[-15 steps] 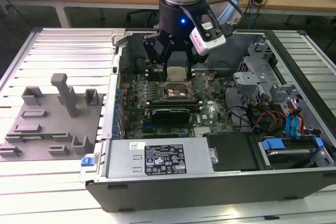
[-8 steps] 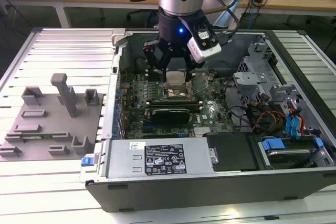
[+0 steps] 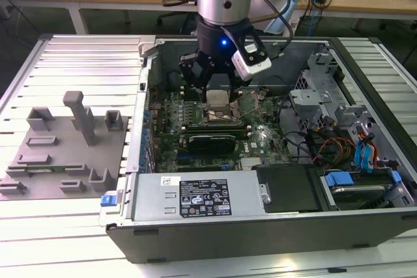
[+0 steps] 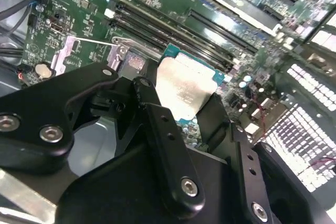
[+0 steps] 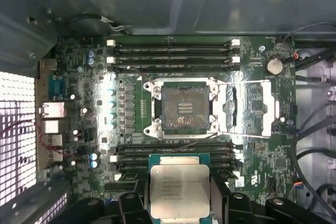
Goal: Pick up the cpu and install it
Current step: 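Pick up the cpu and move it towards the insertion slot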
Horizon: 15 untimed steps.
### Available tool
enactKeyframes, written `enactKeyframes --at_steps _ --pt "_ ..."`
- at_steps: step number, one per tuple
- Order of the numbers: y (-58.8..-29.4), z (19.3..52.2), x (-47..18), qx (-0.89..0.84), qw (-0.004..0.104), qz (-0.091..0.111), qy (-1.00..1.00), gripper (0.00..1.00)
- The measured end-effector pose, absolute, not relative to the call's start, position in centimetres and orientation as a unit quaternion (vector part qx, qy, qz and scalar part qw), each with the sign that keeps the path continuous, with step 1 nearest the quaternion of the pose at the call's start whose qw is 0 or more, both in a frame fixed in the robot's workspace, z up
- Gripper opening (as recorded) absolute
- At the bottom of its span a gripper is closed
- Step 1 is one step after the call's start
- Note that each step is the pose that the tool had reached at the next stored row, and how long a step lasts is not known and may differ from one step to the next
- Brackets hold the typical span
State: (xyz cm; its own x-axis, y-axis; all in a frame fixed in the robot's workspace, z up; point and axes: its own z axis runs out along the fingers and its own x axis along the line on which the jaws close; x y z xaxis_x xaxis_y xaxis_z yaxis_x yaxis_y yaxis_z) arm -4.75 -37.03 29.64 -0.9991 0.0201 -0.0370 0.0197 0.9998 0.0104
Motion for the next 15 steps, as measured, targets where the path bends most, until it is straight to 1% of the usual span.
enactKeyframes --at_steps 15 --pt "-33.8 27.6 -3.7 0.009 0.019 -0.002 1.000 0.55"
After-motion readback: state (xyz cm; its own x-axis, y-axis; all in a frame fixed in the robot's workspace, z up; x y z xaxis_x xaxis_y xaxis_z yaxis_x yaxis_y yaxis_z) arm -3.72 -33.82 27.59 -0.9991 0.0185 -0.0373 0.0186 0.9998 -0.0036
